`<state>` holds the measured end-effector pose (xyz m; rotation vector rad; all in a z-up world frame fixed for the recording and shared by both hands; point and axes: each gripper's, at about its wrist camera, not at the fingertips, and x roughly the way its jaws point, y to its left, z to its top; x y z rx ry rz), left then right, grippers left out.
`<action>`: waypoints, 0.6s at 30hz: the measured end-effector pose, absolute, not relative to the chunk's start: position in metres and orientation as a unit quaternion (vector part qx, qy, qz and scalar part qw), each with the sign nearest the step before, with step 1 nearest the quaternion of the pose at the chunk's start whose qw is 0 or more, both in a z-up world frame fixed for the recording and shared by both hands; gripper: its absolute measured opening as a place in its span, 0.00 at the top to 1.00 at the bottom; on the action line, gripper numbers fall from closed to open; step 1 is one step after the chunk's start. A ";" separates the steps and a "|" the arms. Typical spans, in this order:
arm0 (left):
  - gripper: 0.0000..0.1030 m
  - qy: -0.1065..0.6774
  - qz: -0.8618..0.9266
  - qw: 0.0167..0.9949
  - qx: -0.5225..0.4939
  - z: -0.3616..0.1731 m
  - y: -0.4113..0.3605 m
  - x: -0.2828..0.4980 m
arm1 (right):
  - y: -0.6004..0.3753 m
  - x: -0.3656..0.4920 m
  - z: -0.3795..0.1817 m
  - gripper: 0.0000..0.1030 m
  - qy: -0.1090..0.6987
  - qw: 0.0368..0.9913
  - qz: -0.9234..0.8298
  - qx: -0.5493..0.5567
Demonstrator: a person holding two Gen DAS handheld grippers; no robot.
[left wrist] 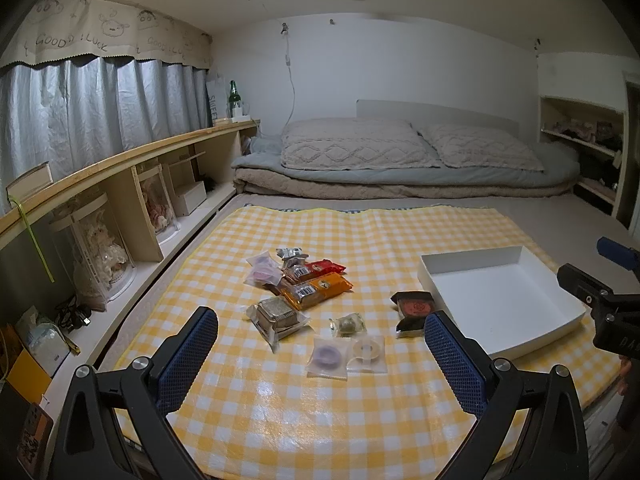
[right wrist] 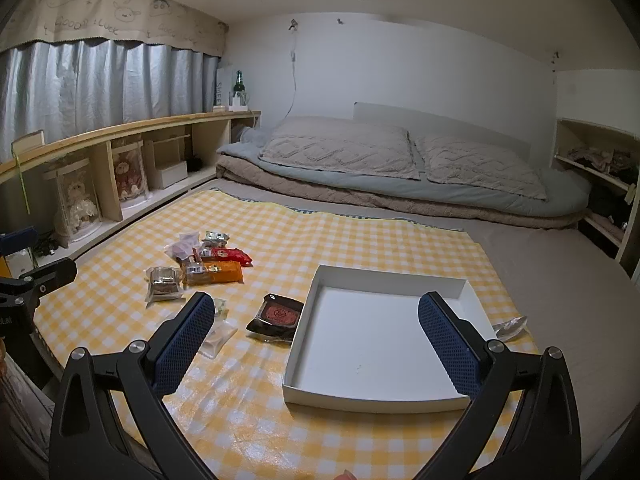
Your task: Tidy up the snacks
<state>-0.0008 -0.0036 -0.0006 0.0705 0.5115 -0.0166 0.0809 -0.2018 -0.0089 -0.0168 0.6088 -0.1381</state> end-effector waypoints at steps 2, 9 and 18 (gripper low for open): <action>0.00 0.253 -0.008 0.967 0.035 -0.001 -0.004 -0.001 | -0.198 0.077 -0.011 0.00 0.297 0.952 -0.069 -0.010; 0.00 0.253 -0.007 0.967 0.034 -0.003 -0.004 -0.001 | -0.198 0.076 -0.012 0.00 0.295 0.953 -0.069 -0.009; 0.00 0.253 -0.007 0.967 0.035 -0.003 -0.003 0.000 | -0.198 0.075 -0.012 0.00 0.295 0.953 -0.070 -0.008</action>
